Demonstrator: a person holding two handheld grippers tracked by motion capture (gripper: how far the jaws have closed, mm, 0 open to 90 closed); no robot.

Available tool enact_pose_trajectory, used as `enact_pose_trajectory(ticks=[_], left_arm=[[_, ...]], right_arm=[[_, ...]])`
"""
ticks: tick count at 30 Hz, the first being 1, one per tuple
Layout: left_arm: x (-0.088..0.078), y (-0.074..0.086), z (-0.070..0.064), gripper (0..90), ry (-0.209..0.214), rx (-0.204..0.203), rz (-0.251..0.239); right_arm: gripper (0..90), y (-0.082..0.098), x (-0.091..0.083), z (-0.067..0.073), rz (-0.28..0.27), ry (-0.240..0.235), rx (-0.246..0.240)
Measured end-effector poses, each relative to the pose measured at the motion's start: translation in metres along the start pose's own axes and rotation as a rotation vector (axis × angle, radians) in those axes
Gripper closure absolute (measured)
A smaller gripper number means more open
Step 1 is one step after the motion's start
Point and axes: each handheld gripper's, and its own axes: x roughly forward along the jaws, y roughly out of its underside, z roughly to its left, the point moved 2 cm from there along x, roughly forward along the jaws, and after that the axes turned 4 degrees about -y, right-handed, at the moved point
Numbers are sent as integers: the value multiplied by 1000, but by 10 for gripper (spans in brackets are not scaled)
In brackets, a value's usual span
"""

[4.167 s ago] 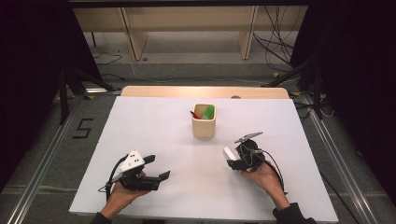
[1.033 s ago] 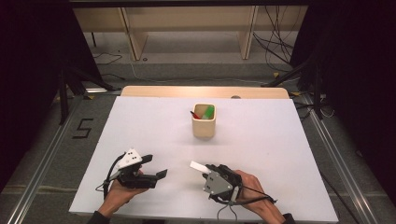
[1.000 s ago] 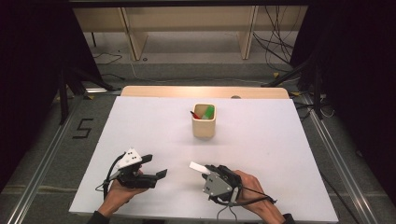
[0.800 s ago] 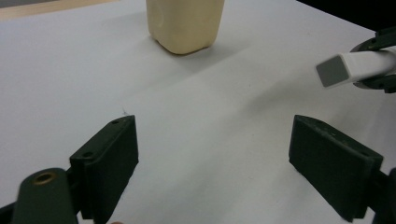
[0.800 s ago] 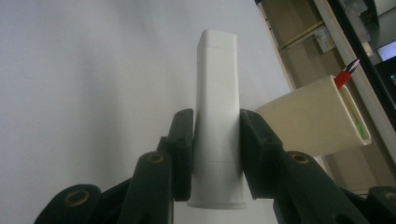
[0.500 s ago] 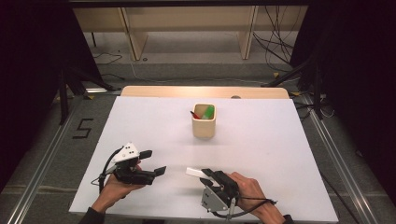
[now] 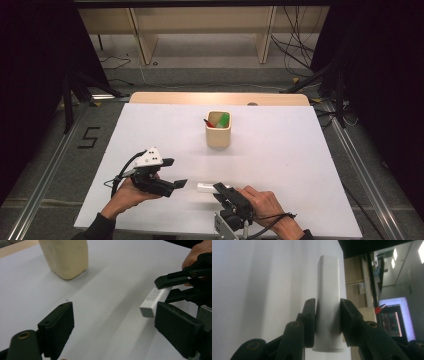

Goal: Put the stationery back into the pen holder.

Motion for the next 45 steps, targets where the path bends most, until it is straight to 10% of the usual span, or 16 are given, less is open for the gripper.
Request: enact_pose_trajectory(ticks=[6,19,45], left_arm=[[13,-9,-13,160,59,72,98],[35,-18,-31,204,159,182,237],[67,-24,-44,443,280,305,417]], right_arm=[[682,0,1,4,8,36,-121],[682,-2,3,12,-20,49,-229],[682,-4,5,19,-36,47,-280]])
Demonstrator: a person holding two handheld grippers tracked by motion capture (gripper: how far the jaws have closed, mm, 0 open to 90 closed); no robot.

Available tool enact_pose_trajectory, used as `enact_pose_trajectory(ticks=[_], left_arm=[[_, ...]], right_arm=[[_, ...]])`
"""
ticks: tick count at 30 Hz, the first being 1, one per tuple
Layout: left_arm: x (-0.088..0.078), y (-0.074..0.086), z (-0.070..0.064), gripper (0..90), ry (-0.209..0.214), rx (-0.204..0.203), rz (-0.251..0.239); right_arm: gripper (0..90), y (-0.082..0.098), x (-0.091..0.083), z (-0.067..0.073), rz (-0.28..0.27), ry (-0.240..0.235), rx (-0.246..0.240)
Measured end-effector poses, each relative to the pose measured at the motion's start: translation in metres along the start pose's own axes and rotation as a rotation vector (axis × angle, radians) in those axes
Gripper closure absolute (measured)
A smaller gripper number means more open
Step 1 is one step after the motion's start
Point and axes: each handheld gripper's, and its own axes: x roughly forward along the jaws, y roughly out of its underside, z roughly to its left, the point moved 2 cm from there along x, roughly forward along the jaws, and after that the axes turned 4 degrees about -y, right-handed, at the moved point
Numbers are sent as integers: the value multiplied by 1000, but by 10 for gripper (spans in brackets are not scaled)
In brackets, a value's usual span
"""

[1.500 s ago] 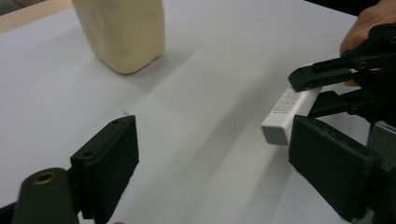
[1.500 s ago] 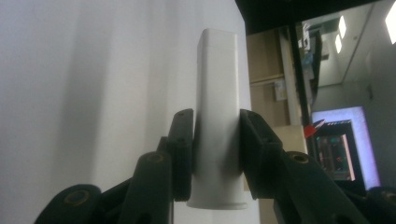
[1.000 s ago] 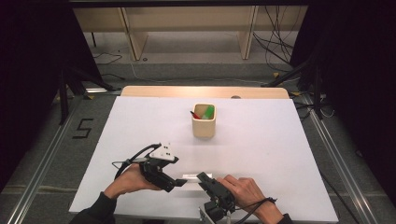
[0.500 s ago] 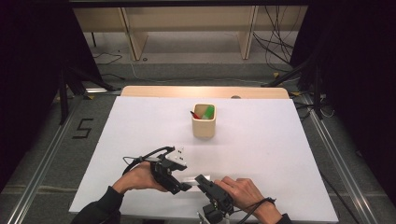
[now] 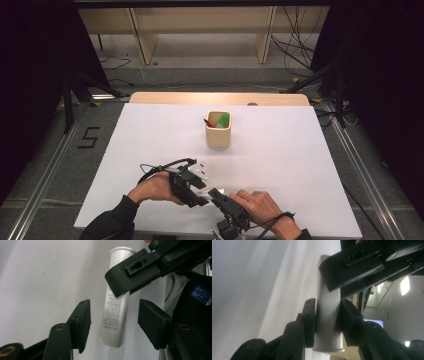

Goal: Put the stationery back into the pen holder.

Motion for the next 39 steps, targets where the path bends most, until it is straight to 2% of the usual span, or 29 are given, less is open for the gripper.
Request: enact_pose_trajectory(ticks=[9,23,31,39], left_arm=[[3,-3,1,536,43,4,21],[11,-3,6,652,116,-13,48],[13,-5,8,676,159,-6,84],[15,-7,10,689,193,-28,121]], right_arm=[[682,-1,-1,1,-5,-1,-1],[681,-2,-1,2,-17,3,-20],[681,-3,-1,4,-21,-2,-31],[680,-3,-1,5,-31,-8,-46]])
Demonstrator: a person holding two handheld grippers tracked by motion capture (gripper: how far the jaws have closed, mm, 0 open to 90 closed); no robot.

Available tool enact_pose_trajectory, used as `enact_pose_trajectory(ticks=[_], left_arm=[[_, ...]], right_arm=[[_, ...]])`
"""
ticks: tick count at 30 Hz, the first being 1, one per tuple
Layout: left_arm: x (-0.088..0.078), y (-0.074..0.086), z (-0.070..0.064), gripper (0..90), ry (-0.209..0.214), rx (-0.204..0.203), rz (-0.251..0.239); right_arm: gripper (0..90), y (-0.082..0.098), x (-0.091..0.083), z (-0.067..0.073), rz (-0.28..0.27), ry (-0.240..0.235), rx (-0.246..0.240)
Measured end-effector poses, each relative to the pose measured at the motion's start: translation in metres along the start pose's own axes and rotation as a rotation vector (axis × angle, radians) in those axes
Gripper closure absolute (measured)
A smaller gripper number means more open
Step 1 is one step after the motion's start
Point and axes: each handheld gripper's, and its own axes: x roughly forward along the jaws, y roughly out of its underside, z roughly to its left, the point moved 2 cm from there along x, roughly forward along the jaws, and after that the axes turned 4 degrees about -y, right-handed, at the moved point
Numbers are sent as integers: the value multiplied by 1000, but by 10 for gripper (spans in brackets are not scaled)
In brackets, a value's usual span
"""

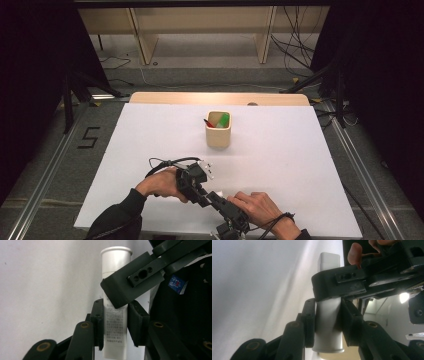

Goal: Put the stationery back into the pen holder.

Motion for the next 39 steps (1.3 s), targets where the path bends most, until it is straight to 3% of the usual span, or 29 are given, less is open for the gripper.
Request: enact_pose_trajectory(ticks=[6,10,15,21,26,33,35,39], left_arm=[[1,1,-1,700,22,-12,6],[0,3,-2,704,24,-18,16],[-4,10,1,704,3,-42,9],[-10,21,2,704,-9,-83,-52],[-15,29,5,704,-43,-128,-118],[-23,35,13,703,-136,-224,-238],[-25,36,15,703,-157,-260,-282],[-26,36,18,703,-210,-294,-334]], right_arm=[[663,0,-2,-1,-15,-23,-6],[558,3,-5,-1,-14,-19,-10],[465,7,-12,-6,-5,-6,27],[425,15,-18,-7,20,-1,86],[416,21,-22,-14,1,-1,217],[391,30,-25,-19,13,-16,417],[387,33,-26,-20,2,-41,509],[365,40,-28,-25,-5,-67,706]])
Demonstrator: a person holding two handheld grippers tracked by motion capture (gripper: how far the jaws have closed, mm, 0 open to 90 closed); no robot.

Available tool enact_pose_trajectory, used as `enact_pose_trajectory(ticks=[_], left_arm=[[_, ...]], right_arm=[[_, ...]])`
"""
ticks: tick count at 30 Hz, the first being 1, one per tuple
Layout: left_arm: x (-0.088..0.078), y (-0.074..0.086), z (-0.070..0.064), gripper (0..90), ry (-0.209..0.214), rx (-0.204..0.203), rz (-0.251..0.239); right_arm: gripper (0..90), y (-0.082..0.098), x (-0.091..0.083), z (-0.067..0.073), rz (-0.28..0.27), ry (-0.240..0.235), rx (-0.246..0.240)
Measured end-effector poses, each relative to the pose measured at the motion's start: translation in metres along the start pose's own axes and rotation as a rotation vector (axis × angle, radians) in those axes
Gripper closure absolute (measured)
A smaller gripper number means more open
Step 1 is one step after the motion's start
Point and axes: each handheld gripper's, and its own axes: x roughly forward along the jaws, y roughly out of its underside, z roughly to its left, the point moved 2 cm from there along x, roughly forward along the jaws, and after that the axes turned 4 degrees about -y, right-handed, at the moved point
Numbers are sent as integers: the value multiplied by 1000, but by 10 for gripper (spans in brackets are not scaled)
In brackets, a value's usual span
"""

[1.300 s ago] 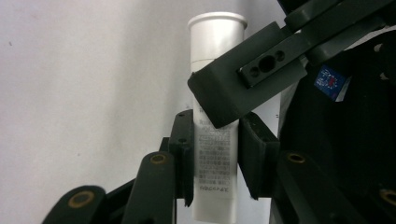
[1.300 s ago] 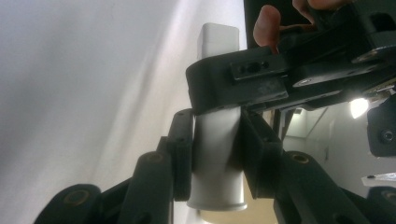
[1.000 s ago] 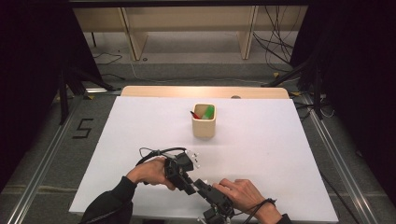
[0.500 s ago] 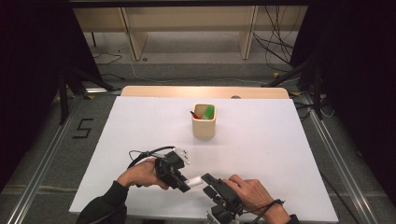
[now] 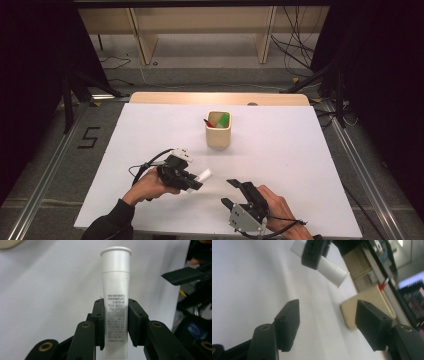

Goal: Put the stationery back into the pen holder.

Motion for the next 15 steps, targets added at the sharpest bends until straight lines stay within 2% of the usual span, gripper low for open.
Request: enact_pose_trajectory(ticks=[1,7,11,13,15], left_arm=[[0,0,0,703,-15,-7,-14],[-1,-2,4,703,-84,-55,-107],[-1,-2,8,703,-124,-91,-162],[-1,-2,9,703,-141,-94,-169],[0,-2,10,703,-154,-101,-187]], right_arm=[[353,1,0,-3,1,-12,58],[336,7,-5,-22,-75,-117,430],[319,14,-8,-32,-115,-191,654],[318,18,-9,-36,-138,-216,738],[303,22,-9,-40,-132,-226,798]])
